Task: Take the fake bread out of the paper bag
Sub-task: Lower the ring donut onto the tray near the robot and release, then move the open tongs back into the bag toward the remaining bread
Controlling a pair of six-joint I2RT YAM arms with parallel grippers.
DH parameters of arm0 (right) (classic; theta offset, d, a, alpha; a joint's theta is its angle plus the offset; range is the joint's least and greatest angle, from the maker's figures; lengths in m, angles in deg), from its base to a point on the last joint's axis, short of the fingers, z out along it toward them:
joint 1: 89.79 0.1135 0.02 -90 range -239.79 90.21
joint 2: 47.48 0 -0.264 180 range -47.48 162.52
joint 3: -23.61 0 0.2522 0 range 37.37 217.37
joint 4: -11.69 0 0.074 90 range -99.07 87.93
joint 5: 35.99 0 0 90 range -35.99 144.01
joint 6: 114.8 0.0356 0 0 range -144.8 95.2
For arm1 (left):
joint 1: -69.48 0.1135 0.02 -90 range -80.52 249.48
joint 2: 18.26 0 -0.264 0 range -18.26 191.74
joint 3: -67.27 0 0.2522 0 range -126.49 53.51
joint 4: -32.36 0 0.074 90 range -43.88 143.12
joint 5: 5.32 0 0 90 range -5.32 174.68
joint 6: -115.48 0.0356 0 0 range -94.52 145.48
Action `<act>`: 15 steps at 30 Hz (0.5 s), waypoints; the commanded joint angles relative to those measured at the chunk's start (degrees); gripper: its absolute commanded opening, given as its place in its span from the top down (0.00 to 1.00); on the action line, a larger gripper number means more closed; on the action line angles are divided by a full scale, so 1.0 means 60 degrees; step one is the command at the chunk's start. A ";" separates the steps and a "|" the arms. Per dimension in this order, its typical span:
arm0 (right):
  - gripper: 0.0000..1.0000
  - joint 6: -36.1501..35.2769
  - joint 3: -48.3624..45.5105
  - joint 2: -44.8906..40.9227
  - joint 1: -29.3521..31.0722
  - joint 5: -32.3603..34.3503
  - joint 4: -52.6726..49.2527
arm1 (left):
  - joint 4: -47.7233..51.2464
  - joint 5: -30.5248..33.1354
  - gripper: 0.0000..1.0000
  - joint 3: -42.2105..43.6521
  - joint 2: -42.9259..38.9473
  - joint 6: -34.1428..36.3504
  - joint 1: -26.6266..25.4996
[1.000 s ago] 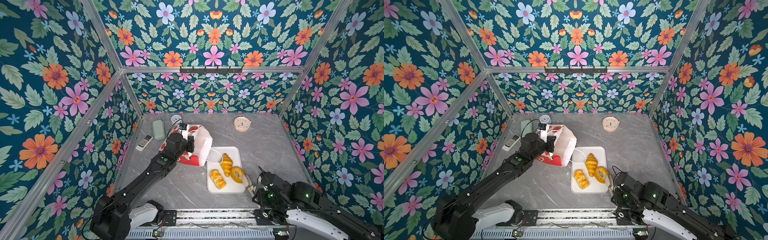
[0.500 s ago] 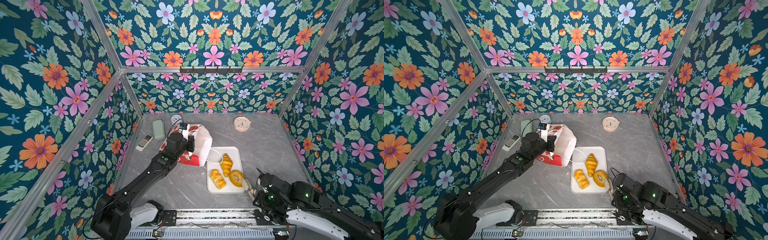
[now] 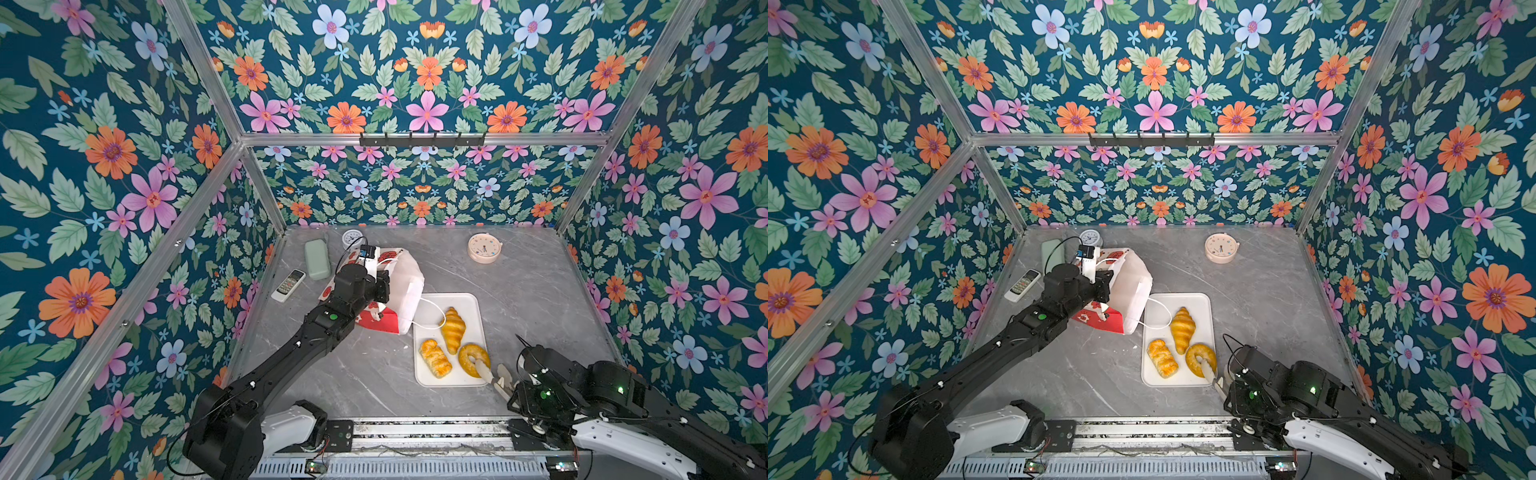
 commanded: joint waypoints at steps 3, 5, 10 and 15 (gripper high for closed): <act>0.60 -0.0246 0.0553 -0.0133 0.0012 0.1026 -0.0307 | -0.0133 -0.0001 1.00 -0.0069 0.0022 0.0027 0.0019; 0.61 -0.0315 0.0884 -0.0177 0.0011 0.1290 -0.0554 | -0.0131 -0.0001 1.00 -0.0044 0.0004 0.0015 0.0015; 0.62 -0.0643 0.1532 -0.0106 0.0009 0.2219 -0.0921 | -0.0131 0.0028 1.00 -0.0017 -0.0035 0.0011 0.0022; 0.66 -0.1842 0.1900 0.0139 0.0012 0.2765 0.0427 | -0.0031 -0.0030 1.00 -0.0058 -0.0011 0.0062 0.0015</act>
